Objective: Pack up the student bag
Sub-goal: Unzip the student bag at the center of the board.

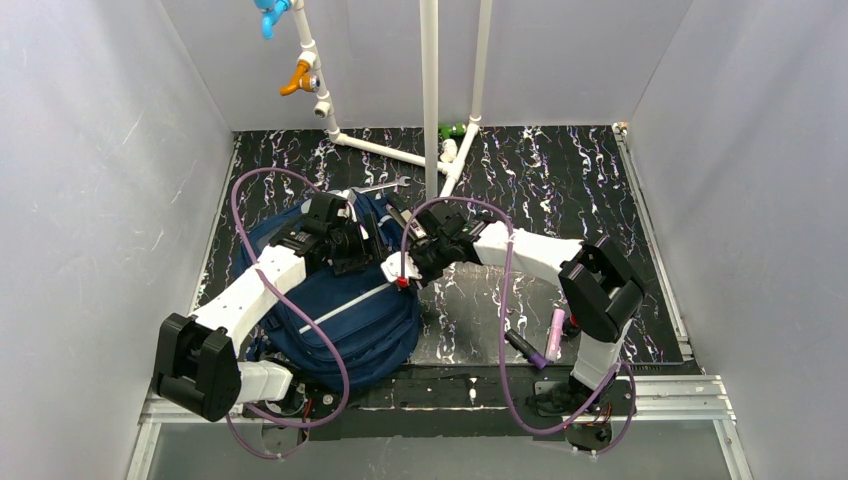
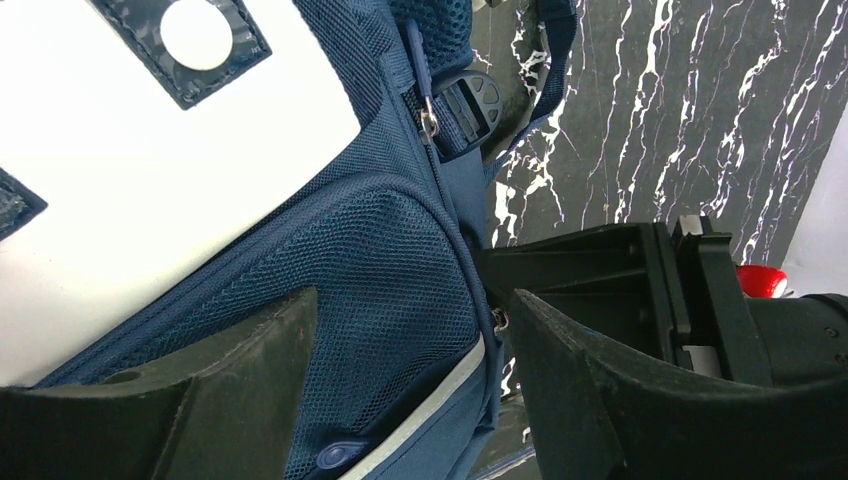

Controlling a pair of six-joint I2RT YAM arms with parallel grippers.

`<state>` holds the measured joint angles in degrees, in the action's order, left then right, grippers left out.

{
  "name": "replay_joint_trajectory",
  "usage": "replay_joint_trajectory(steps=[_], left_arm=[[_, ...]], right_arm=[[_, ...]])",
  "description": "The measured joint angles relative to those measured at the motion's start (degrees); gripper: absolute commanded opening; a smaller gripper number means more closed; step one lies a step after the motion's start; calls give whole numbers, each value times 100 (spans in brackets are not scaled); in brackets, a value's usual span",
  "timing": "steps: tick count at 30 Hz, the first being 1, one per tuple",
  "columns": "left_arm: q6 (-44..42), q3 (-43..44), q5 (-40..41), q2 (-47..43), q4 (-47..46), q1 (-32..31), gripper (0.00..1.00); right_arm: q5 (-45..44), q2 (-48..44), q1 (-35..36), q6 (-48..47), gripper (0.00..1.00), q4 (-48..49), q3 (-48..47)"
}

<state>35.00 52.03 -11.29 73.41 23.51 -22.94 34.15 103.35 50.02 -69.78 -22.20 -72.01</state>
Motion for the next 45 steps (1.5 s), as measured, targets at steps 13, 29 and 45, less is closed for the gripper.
replay_joint_trajectory(steps=[13,29,45], left_arm=[[219,-280,20,-35,-730,-2,70],[256,37,39,107,-452,-11,86],[778,-374,1869,-3193,2782,348,76]], right_arm=[[-975,-1327,922,3300,1,1578,1528],[-5464,-911,3198,8745,1,1814,1143],[-5250,-2719,2124,9191,1,2105,2793]])
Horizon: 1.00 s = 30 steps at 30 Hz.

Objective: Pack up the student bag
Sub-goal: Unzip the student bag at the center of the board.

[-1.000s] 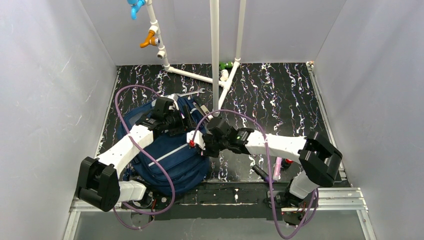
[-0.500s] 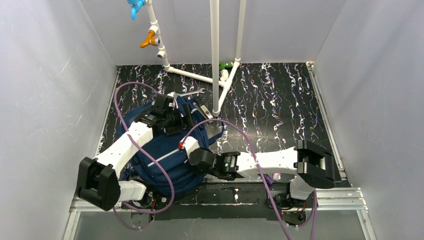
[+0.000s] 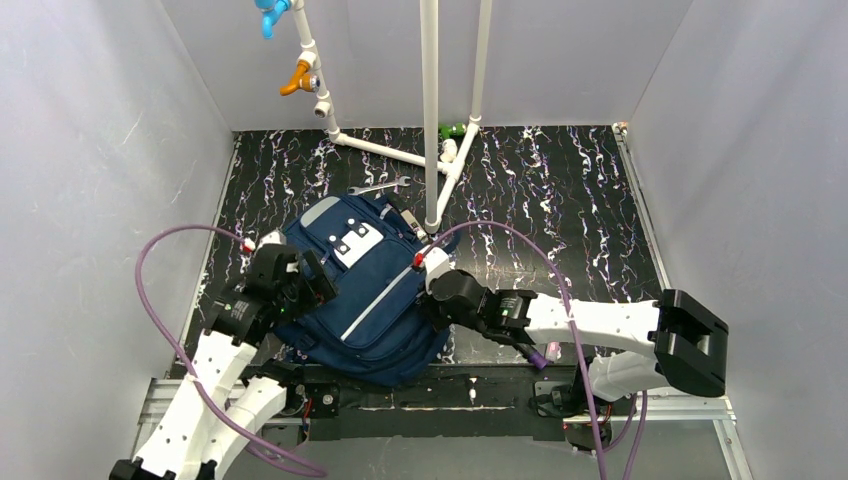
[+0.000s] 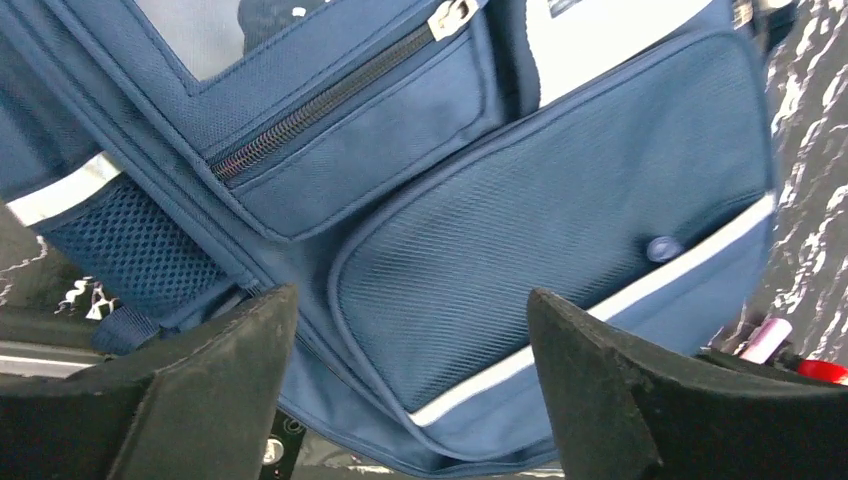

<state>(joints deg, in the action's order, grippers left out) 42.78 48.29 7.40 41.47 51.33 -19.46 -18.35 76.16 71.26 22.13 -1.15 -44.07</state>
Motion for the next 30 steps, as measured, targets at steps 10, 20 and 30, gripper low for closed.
replay_joint_trajectory(steps=[10,20,30], left_arm=[[118,-1606,-962,435,-1628,31,29],[376,-2229,-1349,-63,-2439,57,15],[516,-2531,-844,-728,-2599,179,20]], right_arm=[[354,-216,-442,-243,1,-387,4],[-267,1447,1604,271,1,-535,-1016],[-756,2966,1805,1084,34,-1523,-3058]])
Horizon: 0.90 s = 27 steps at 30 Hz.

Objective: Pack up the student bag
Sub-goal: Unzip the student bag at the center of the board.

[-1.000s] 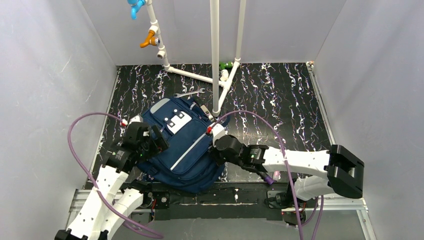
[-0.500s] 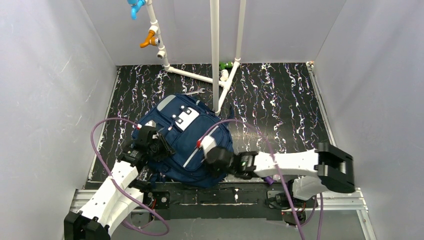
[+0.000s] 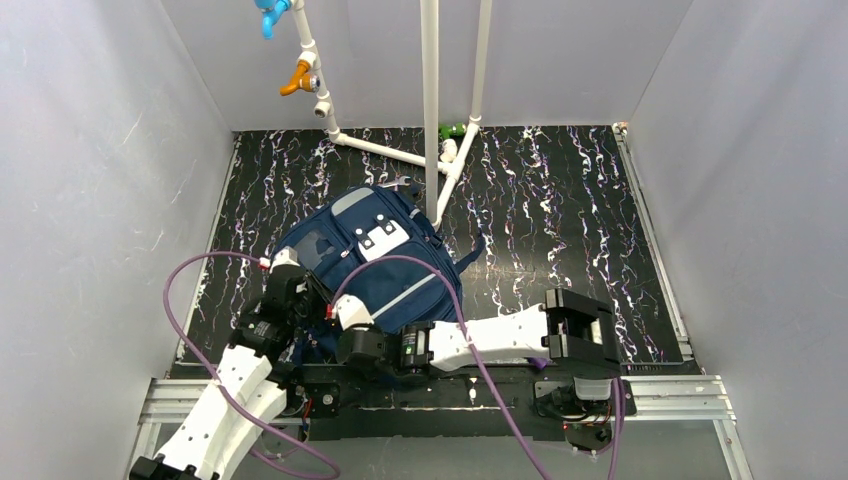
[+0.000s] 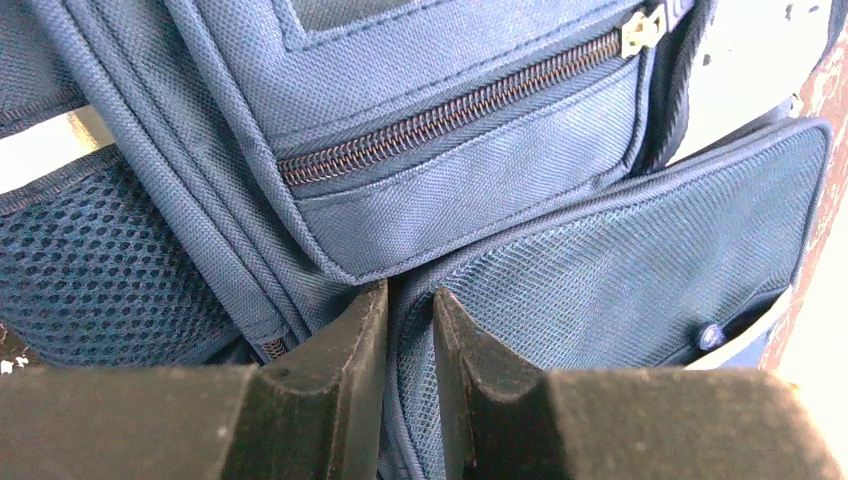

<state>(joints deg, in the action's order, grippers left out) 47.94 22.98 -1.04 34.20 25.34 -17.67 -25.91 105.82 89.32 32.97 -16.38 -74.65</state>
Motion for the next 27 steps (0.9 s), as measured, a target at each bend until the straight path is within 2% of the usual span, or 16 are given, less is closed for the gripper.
replay_joint_trajectory(steps=[6,9,10,14,15,17,19,22,24,27], left_arm=[[-94,229,-79,-168,376,-81,63],[-350,658,-212,-195,809,-125,72],[-468,848,-299,-168,903,-125,75],[-988,1738,-765,271,1130,-258,91],[-1121,2015,-699,503,1174,-525,94],[-1381,2542,-271,994,1220,-1497,96],[-1650,3062,492,1631,1272,-2922,97],[-1941,3681,1453,2660,1416,-4354,95],[-2096,4092,2118,3563,1526,-4975,92],[-2155,4461,2848,4686,1757,-5333,86]], right_arm=[[988,-166,-278,-24,76,249,-81],[1331,-1064,-319,-330,95,299,501],[1355,-1593,-323,-415,98,260,835],[1292,-3556,-699,-411,98,24,1663],[1263,-3989,-1032,-317,98,-33,1816],[1097,-4577,-1902,-155,98,-140,2090],[905,-4863,-2802,-15,98,-350,2371],[844,-4876,-3965,111,98,-820,2721],[964,-4806,-4767,136,98,-1034,3005],[1394,-4791,-5711,129,97,-1121,3482]])
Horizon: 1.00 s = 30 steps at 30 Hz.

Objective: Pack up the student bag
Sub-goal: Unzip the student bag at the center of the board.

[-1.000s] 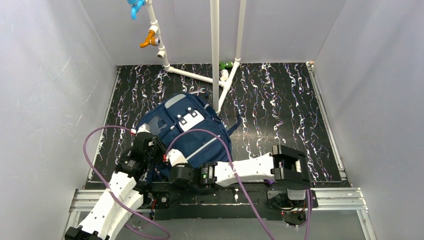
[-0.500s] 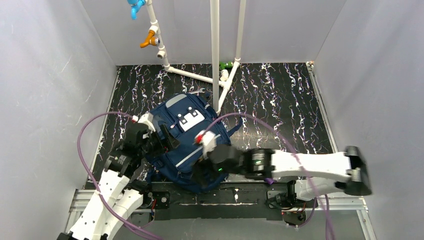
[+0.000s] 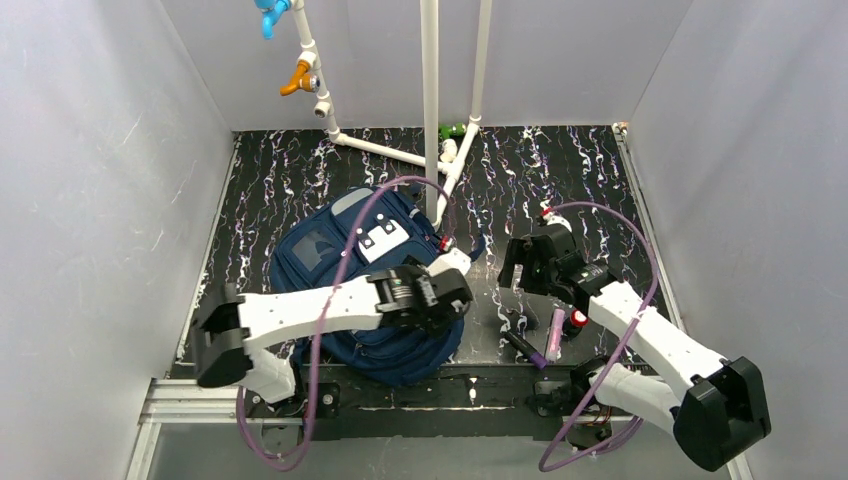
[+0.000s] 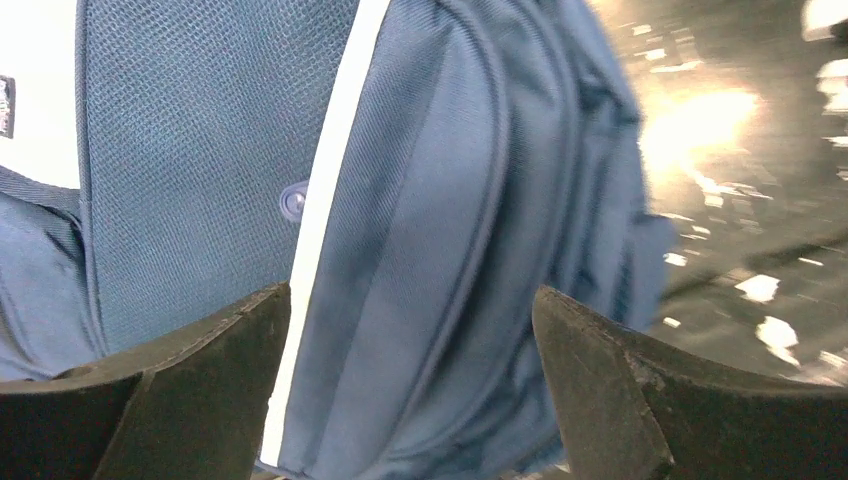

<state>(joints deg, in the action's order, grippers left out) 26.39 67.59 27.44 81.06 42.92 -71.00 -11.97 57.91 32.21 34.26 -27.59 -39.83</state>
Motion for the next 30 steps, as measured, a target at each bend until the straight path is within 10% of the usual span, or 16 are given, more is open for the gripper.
replay_joint_trajectory(steps=[7,19,25,30], left_arm=[[144,96,1010,1091,525,-52,55],[767,201,1462,203,1884,-85,0],[1554,190,1480,-234,3005,221,0],[2127,-140,1462,-881,3259,929,0]], right_arm=[[1733,361,-214,-125,94,605,404],[3495,2140,813,533,65,2879,260],[3790,3615,1823,638,57,3329,-979],[3042,4566,2249,-223,73,2079,-2785]])
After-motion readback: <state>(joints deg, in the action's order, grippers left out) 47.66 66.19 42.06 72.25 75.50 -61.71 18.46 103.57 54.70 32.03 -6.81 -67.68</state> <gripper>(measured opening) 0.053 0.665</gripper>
